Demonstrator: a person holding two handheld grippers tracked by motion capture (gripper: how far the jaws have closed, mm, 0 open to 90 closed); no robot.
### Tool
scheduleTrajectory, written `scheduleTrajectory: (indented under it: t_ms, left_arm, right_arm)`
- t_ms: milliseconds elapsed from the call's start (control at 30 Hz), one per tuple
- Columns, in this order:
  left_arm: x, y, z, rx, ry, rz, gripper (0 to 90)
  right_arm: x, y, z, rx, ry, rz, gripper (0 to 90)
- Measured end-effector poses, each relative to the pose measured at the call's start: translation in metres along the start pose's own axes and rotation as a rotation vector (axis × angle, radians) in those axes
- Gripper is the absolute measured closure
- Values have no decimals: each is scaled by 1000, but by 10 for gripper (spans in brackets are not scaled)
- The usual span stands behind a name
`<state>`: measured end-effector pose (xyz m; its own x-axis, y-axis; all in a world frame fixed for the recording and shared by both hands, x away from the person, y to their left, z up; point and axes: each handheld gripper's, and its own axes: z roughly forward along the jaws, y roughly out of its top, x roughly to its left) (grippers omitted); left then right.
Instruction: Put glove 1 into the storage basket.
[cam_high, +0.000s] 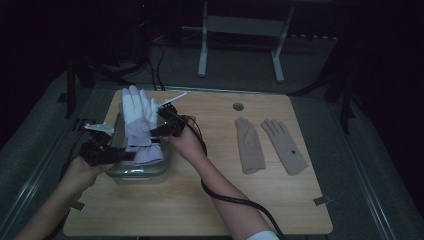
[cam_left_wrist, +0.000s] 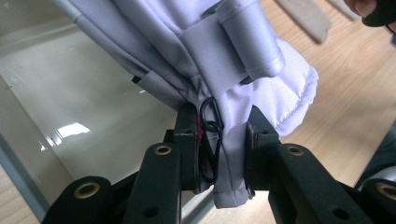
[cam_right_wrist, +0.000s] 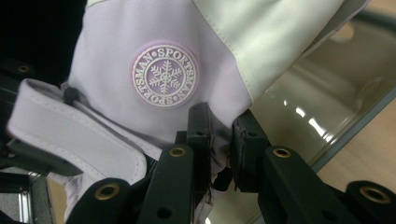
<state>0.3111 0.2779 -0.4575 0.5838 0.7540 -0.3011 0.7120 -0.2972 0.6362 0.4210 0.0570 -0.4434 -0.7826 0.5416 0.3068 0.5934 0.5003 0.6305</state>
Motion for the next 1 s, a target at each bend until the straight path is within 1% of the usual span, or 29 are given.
scheduleTrajectory:
  t_ms: [67,100,133,167,200,267,300,333,400,433,500,533,600,633,700,767,800,833,867,900,933,967,1000]
  left_arm:
    - [5,-4,8,19,-13,-8,719]
    - [7,-6,11,29,-20,-16,718]
    - [10,-7,14,40,-29,-33,718]
    - [13,-9,17,51,-37,-35,718]
    - [15,-11,20,62,-38,-47,718]
    - [19,-14,25,85,-45,-52,717]
    - [19,-14,25,85,-45,-52,717]
    - [23,-17,30,107,-56,-80,716]
    - [26,-19,33,124,-61,-106,715]
    - [27,-19,34,137,-64,-111,714]
    - [27,-18,34,142,-63,-118,709]
    - [25,-17,36,158,-48,-111,697]
    - [25,-16,37,175,-43,-118,669]
    - [24,-15,38,184,-33,-112,660]
    - [20,-15,40,197,1,-92,631]
    - [18,-15,42,205,27,-82,604]
    - [15,-14,43,211,53,-71,593]
    - [13,-15,44,221,80,-59,561]
    - [9,-15,45,228,95,-45,543]
    - [6,-16,46,225,122,-29,512]
    - [5,-16,46,215,137,-33,495]
    - [4,-17,45,196,154,-40,435]
    - [4,-17,43,187,162,-46,414]
  right_arm:
    - [-2,-4,9,23,-4,15,796]
    - [-4,-7,15,37,-10,16,796]
    - [-5,-9,18,46,-12,22,796]
    - [-6,-11,22,56,-16,26,796]
    - [-7,-13,26,66,-19,30,796]
    - [-8,-16,35,92,-25,34,797]
    - [-8,-17,38,106,-28,34,796]
    - [-9,-18,42,122,-30,39,797]
    - [-10,-20,48,145,-29,42,796]
    - [-11,-21,51,159,-31,45,796]
    - [-11,-22,54,169,-31,49,796]
    - [-12,-22,58,185,-36,55,795]
    - [-11,-22,60,193,-44,52,794]
    - [-11,-22,61,199,-49,48,792]
    - [-10,-22,63,209,-61,46,784]
    - [-9,-21,64,220,-77,31,766]
    - [-8,-21,64,225,-84,26,756]
    - [-7,-20,65,228,-90,18,740]
    - [-6,-20,65,229,-98,13,716]
    - [-5,-20,65,232,-99,10,676]
    - [-5,-19,64,218,-111,-1,610]
    - [-5,-18,63,211,-114,-5,595]
    - [-6,-17,61,204,-99,3,563]
